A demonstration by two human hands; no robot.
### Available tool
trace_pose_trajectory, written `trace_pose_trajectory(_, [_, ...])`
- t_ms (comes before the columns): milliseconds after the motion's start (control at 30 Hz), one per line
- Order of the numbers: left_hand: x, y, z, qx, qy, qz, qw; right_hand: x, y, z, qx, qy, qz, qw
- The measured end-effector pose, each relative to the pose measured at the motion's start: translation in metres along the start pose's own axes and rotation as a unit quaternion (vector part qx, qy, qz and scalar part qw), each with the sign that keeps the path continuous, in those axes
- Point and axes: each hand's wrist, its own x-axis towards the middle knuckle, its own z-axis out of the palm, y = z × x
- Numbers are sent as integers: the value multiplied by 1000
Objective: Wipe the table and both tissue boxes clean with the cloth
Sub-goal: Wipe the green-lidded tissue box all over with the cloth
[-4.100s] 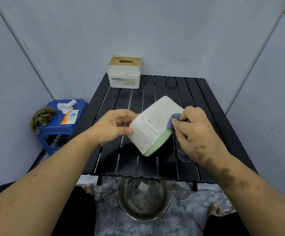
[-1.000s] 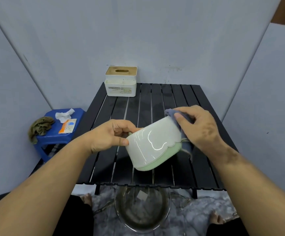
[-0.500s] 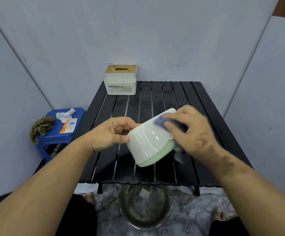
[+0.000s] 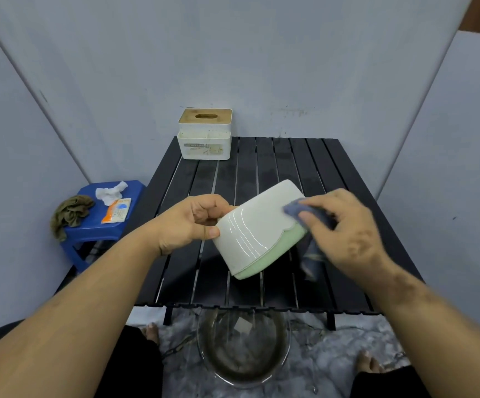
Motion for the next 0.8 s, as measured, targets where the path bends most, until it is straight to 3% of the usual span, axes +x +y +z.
trace_pose_trajectory(133, [0,-1,1,4,5,-2,1000,-4,20,-5,88,6,138,987])
trace_pose_trajectory(233, [-1,0,2,-3,12,-4,1000,-22,-10,10,20,38,52,998])
trace_pose_trajectory(333, [-1,-1,2,-33,6,0,999,-44,-38,29,5,-18,-70,997])
trace_pose_trajectory(400, [0,0,1,-46,-2,-1,999,-46,-38,31,-2,-56,-106,993])
trace_pose_trajectory(633, [3,2,2,-17,2,0,1000,-16,-4,3,-10,53,18,998])
trace_pose_trajectory(700, [3,0,2,-12,6,0,1000,-26,-17,14,6,54,-15,998])
trace_pose_trajectory(800, [2,0,3,-34,3,4,999,-50,-43,35,32,-7,-85,996])
